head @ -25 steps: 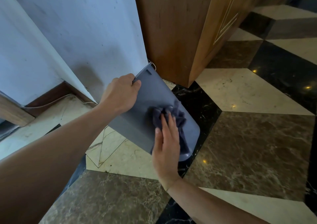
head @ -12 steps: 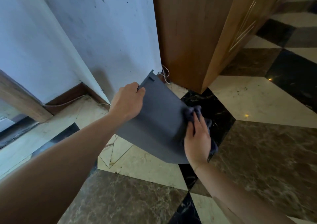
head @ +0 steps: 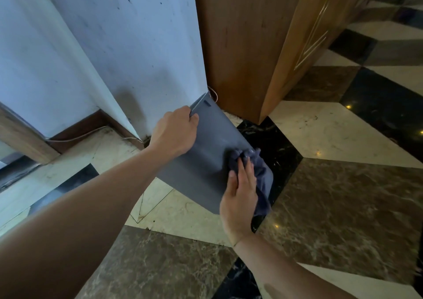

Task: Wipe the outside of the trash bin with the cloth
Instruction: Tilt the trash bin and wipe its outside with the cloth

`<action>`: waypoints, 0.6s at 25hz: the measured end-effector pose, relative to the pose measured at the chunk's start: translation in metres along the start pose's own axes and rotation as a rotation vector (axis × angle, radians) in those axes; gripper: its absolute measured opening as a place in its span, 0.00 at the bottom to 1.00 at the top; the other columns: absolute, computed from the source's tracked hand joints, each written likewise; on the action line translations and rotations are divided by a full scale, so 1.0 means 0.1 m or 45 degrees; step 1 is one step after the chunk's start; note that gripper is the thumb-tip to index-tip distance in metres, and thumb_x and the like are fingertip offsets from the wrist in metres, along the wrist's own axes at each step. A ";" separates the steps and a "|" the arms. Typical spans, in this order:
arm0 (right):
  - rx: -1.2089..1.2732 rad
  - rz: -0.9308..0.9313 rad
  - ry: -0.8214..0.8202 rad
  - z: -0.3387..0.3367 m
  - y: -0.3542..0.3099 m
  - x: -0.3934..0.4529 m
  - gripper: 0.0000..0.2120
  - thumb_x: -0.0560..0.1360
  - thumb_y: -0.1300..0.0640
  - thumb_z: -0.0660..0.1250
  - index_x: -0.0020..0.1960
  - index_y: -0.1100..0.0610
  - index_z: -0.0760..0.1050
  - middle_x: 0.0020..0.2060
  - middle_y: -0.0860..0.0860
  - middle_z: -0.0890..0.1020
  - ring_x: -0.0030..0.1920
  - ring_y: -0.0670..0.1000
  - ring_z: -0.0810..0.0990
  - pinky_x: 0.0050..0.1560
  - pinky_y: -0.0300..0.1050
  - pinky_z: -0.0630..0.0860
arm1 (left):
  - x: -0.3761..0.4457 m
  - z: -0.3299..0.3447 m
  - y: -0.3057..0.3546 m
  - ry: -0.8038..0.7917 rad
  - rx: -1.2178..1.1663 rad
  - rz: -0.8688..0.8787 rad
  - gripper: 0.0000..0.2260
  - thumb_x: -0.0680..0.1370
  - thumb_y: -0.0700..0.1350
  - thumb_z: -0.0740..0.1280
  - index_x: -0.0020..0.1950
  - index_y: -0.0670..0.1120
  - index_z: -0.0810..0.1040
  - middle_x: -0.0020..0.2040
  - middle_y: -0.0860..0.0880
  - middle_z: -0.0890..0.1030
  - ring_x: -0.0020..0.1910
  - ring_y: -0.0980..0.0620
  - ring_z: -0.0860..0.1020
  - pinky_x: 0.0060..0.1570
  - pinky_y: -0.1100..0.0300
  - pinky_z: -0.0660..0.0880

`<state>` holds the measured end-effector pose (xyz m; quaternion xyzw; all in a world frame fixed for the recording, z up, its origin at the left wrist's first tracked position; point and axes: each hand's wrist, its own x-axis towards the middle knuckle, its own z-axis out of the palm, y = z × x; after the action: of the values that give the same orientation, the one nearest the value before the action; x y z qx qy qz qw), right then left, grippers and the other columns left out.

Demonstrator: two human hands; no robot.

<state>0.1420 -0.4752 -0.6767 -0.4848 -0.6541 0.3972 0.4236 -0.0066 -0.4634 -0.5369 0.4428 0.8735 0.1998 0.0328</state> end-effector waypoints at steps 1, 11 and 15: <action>0.056 -0.032 -0.054 0.03 -0.17 0.02 0.23 0.82 0.51 0.53 0.74 0.56 0.66 0.75 0.46 0.64 0.77 0.50 0.60 0.74 0.57 0.62 | -0.01 0.00 0.02 -0.016 -0.007 0.023 0.14 0.81 0.51 0.54 0.38 0.47 0.66 0.40 0.42 0.74 0.39 0.38 0.72 0.39 0.52 0.65; -0.198 -0.600 -0.224 0.10 -0.32 0.18 0.22 0.84 0.51 0.54 0.76 0.53 0.64 0.77 0.50 0.63 0.79 0.49 0.54 0.77 0.53 0.57 | 0.02 -0.11 -0.07 -0.247 -0.163 0.095 0.15 0.81 0.48 0.59 0.34 0.49 0.64 0.34 0.48 0.71 0.39 0.43 0.71 0.42 0.49 0.69; -0.344 -0.501 -0.140 0.02 -0.07 0.28 0.22 0.83 0.45 0.55 0.76 0.46 0.62 0.78 0.48 0.62 0.79 0.50 0.53 0.76 0.56 0.57 | 0.01 -0.17 -0.12 -0.299 -0.187 0.061 0.15 0.81 0.47 0.60 0.35 0.48 0.63 0.33 0.47 0.69 0.37 0.44 0.68 0.39 0.52 0.64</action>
<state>0.1331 -0.4497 -0.6664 -0.3778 -0.8053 0.2416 0.3877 -0.0201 -0.4742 -0.5251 0.4802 0.8358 0.2109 0.1624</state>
